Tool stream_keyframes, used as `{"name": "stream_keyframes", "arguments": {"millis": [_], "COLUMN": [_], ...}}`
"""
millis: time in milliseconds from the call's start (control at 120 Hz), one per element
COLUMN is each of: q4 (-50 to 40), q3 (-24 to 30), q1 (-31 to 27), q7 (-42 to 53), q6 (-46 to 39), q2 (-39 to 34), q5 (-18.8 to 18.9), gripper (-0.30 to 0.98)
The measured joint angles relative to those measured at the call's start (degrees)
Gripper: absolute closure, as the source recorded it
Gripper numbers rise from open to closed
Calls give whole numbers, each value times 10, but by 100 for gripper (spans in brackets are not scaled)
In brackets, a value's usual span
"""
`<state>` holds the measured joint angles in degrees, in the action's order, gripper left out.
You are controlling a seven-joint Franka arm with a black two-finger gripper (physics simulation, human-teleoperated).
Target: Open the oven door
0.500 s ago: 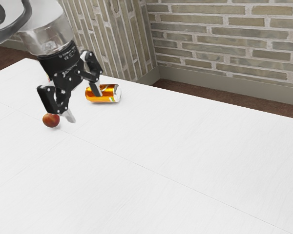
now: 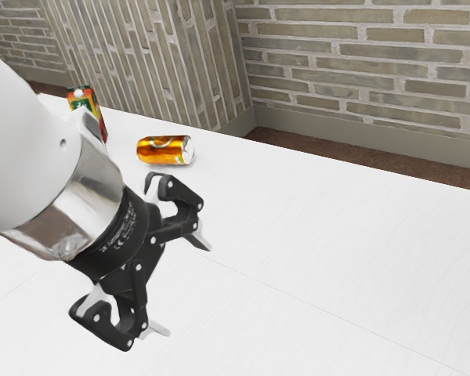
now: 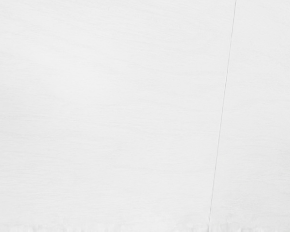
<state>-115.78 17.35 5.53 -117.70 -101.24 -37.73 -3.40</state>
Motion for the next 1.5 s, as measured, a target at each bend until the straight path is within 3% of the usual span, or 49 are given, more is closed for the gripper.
{"name": "stream_keyframes", "arguments": {"millis": [208, 433, 750, 800, 900, 1017, 1208, 1500], "q4": [-6, 69, 116, 119, 123, 158, 177, 262], "q3": [103, 215, 232, 178, -41, -125, -144, -145], "q1": [10, -12, 9, 70, 304, 406, 437, 422], "q7": [-47, -74, -93, -95, -99, -103, -108, -91], "q6": [-194, -301, -356, -359, -363, -366, -368, -369], "q2": [33, 121, 185, 194, 240, 289, 323, 414], "q5": [-9, -13, -11, -6, 41, 76, 110, 132], "gripper": [0, 0, 0, 0, 0, 0, 0, 0]}}
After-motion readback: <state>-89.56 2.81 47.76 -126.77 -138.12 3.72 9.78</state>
